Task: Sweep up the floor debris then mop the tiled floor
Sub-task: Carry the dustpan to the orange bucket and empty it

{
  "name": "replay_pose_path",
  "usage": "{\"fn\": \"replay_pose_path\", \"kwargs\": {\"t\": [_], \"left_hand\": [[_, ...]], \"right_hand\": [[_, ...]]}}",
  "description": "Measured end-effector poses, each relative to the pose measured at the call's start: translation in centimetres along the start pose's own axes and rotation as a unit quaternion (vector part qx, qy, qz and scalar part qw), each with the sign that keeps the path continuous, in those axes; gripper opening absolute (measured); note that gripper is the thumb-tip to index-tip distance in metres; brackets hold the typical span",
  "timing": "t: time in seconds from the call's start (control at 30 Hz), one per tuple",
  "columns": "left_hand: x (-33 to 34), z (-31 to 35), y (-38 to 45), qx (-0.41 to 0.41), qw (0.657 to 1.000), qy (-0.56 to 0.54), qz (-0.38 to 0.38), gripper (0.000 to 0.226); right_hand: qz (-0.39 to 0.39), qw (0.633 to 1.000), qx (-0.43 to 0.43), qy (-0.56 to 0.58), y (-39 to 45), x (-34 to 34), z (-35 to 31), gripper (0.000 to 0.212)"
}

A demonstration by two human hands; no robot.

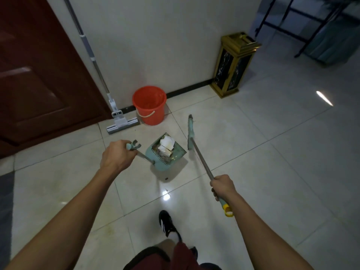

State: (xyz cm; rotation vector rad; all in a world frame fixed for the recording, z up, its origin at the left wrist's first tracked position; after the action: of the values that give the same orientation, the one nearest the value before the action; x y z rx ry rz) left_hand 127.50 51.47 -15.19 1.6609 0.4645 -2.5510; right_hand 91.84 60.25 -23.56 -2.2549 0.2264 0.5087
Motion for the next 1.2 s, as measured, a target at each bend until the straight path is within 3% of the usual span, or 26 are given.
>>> {"fn": "replay_pose_path", "kwargs": {"t": [0.37, 0.73, 1.03, 1.2], "left_hand": [[-7.1, 1.6, 9.4, -0.009, 0.996, -0.050, 0.067, 0.015], [-12.5, 3.6, 18.6, -0.049, 0.988, -0.050, 0.138, 0.013], [-12.2, 8.5, 29.0, -0.052, 0.986, 0.032, 0.157, 0.016], [-9.8, 11.6, 34.0, -0.005, 0.979, 0.149, 0.141, 0.025]], "right_hand": [[0.011, 1.000, 0.003, 0.029, 8.1, 1.1, -11.3, 0.006], [-0.040, 0.999, -0.018, 0.010, 16.6, 3.5, -22.6, 0.009], [-0.081, 0.996, -0.023, -0.011, 26.8, 2.5, -30.5, 0.011], [-0.096, 0.995, -0.012, -0.015, 31.2, 2.1, -33.4, 0.009]]}}
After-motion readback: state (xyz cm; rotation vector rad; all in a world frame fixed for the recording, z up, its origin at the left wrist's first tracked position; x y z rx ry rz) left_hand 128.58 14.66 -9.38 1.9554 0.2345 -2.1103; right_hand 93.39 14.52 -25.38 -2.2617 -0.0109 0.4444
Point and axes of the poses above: each hand's wrist, its own y-axis towards the middle knuckle, its own x-axis out of the palm, z = x × y, the point moved 1 cm from there along y, towards the middle knuckle, and after that the axes turned 4 degrees about y, right-handed, at the moved point
